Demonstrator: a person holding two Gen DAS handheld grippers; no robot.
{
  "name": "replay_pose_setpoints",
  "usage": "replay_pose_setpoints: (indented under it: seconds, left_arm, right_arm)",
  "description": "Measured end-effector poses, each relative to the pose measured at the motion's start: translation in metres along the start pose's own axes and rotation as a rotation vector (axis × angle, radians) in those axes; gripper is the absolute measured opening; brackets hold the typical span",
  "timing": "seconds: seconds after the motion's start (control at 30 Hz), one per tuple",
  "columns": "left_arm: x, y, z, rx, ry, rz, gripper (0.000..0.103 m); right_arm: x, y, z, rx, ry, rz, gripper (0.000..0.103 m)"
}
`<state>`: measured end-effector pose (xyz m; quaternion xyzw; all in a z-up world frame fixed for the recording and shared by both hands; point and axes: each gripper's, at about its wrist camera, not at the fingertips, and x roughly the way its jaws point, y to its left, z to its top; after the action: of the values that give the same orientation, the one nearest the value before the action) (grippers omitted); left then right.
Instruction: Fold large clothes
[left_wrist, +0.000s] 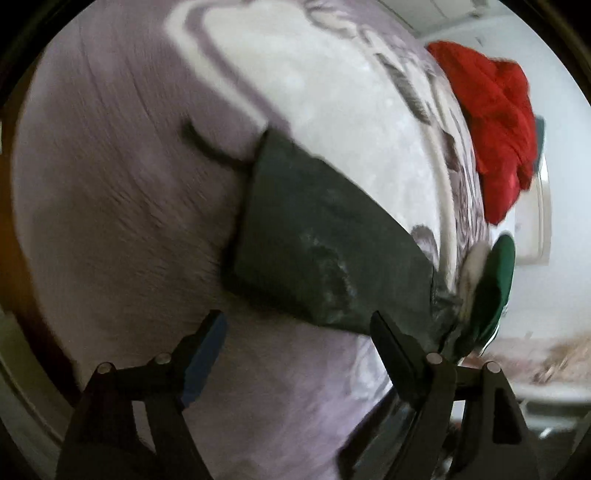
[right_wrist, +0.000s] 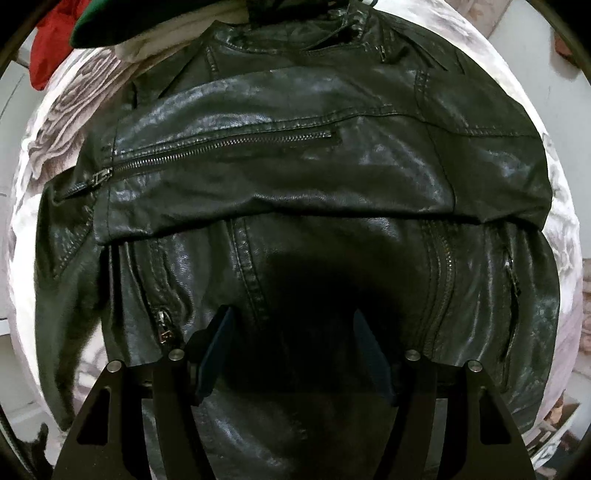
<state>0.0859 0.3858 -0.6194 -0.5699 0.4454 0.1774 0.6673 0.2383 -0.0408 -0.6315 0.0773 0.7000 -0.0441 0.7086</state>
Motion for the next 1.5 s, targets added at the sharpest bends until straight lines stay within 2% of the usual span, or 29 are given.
replay_pose_setpoints:
  seconds: [0.13, 0.27, 0.5, 0.53, 0.57, 0.6, 0.63, 0.73, 0.8, 0.87, 0.93, 1.07, 1.27, 1.4, 1.5]
  left_arm:
    - [0.022, -0.005, 0.006, -0.051, -0.109, 0.014, 0.079]
    - [0.026, -0.003, 0.014, -0.117, -0.176, 0.011, 0.079]
    - [0.033, -0.014, 0.018, -0.098, -0.254, 0.001, 0.079]
    - [0.031, -0.016, 0.018, -0.095, -0.280, -0.008, 0.073]
    - [0.027, -0.019, 0.018, -0.087, -0.313, -0.018, 0.063]
    - [0.026, -0.022, 0.020, -0.076, -0.334, -0.014, 0.033]
    - [0.026, -0.026, 0.024, -0.060, -0.341, -0.019, 0.014]
    - [0.027, -0.030, 0.034, -0.058, -0.355, -0.079, 0.014]
    - [0.037, -0.032, 0.043, -0.063, -0.317, -0.095, 0.016]
    - [0.048, -0.027, 0.051, -0.110, -0.282, -0.123, 0.018]
    - [0.046, -0.025, 0.052, -0.119, -0.305, -0.144, 0.016]
    - [0.030, -0.060, 0.044, 0.010, -0.379, -0.096, 0.010]
    - [0.000, -0.125, 0.020, 0.233, -0.449, -0.017, 0.008]
    - [-0.010, -0.173, 0.000, 0.367, -0.457, 0.022, 0.007]
    - [-0.015, -0.222, -0.022, 0.488, -0.453, 0.020, 0.007]
  right_arm:
    - [0.010, 0.009, -0.005, -0.013, -0.003, -0.031, 0.069]
    - [0.019, 0.012, -0.003, -0.018, -0.001, -0.044, 0.069]
    - [0.034, 0.021, -0.006, -0.027, -0.009, -0.065, 0.069]
    - [0.036, 0.022, -0.006, -0.028, -0.010, -0.066, 0.070]
    - [0.037, 0.023, -0.006, -0.031, -0.012, -0.066, 0.070]
    - [0.038, 0.023, -0.007, -0.033, -0.013, -0.065, 0.070]
    - [0.039, 0.021, -0.009, -0.036, -0.015, -0.064, 0.070]
    - [0.037, 0.017, -0.024, -0.040, -0.019, -0.054, 0.070]
    - [0.039, 0.017, -0.026, -0.042, -0.018, -0.044, 0.070]
    - [0.038, 0.017, -0.028, -0.041, -0.017, -0.033, 0.070]
    - [0.038, 0.012, -0.029, -0.043, -0.014, -0.020, 0.070]
    - [0.033, 0.004, -0.025, -0.027, -0.007, 0.009, 0.070]
    - [0.012, 0.008, -0.015, -0.122, -0.076, -0.065, 0.070]
    - [0.005, -0.003, -0.007, -0.175, -0.101, -0.024, 0.071]
    - [-0.004, -0.030, 0.004, -0.130, -0.089, 0.031, 0.071]
